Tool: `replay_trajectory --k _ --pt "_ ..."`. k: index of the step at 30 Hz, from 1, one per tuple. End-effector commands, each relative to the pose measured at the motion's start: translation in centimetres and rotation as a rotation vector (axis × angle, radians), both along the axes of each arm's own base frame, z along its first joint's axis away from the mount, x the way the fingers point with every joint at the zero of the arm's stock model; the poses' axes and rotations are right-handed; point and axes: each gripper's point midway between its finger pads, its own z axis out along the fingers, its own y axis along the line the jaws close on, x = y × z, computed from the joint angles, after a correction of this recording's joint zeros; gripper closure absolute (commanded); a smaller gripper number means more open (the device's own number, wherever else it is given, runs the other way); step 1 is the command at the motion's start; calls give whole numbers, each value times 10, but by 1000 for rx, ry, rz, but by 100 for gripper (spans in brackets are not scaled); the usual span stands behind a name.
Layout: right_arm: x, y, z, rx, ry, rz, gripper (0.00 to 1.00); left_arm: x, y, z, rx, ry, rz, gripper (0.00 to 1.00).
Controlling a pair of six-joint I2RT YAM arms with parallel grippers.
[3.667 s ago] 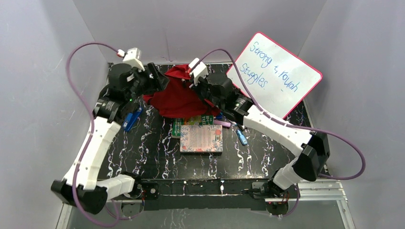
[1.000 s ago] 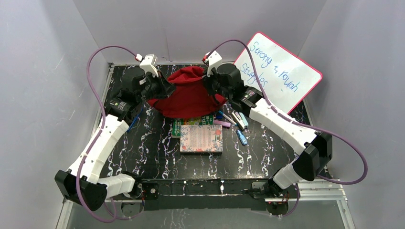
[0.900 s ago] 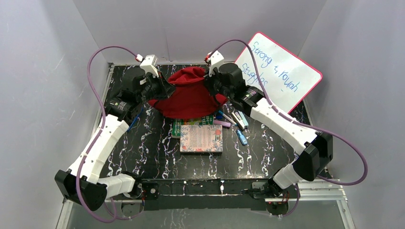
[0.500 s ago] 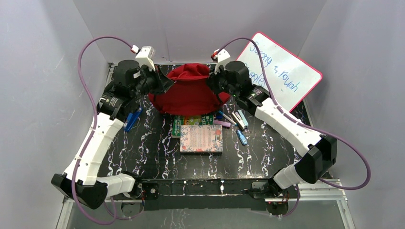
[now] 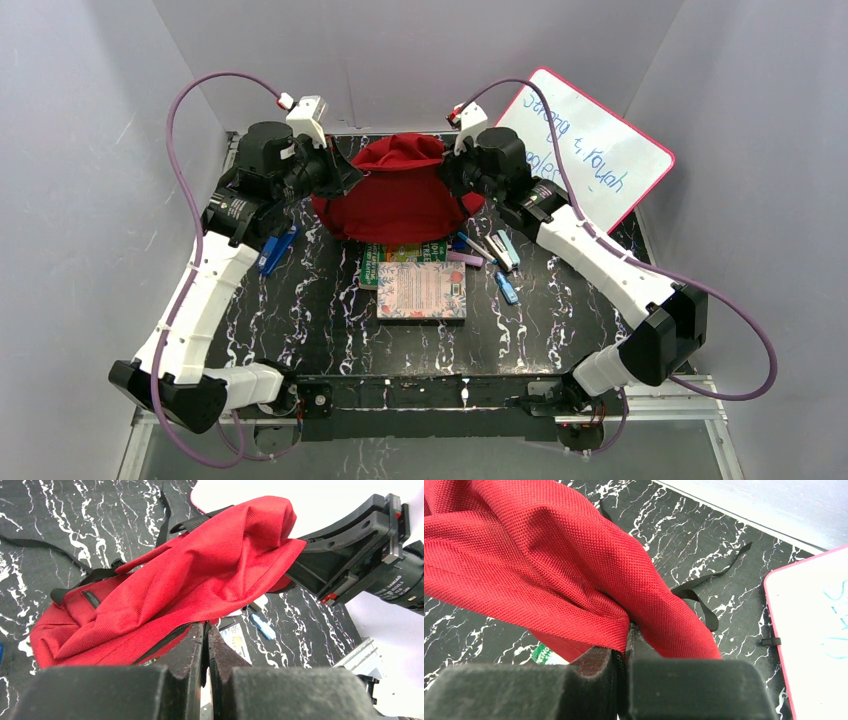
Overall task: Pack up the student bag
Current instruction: Unzip the student bag at the center of the board.
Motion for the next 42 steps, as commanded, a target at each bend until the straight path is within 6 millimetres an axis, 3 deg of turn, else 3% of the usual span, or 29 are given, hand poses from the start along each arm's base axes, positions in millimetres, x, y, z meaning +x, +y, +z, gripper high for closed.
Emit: replay_trajectory --k 1,10,13,14,16,19,22,24,29,32,35,42 --pt "37 -104 -6 -126 -12 -386 100 -2 68 18 121 -72 259 100" --pt "39 -118 -9 -137 -5 -426 100 -1 83 20 144 -59 342 100" --pt "37 -112 -5 -119 -16 -390 100 -2 78 19 129 -56 318 100" --pt "36 -107 -2 -106 -32 -354 100 -2 73 19 117 -56 294 100" --pt "29 -89 9 -66 -79 -231 90 -4 60 20 92 -60 221 100" --pt "8 -62 35 23 -167 -35 68 -7 39 19 54 -50 109 100" --pt "-10 -50 60 58 -300 99 42 -8 26 18 25 -33 42 100" --pt "-20 -45 75 63 -401 173 32 -8 20 18 6 -28 18 100" --pt "-45 -31 106 54 -685 338 26 -9 16 20 -14 -32 -5 100" --pt "-60 -9 121 30 -795 457 20 -11 11 20 -30 -30 -25 100" --pt "-76 17 126 -9 -885 580 11 -12 7 20 -46 -27 -42 100" --pt "-87 74 118 -103 -897 704 13 -13 2 20 -72 -19 -65 100"
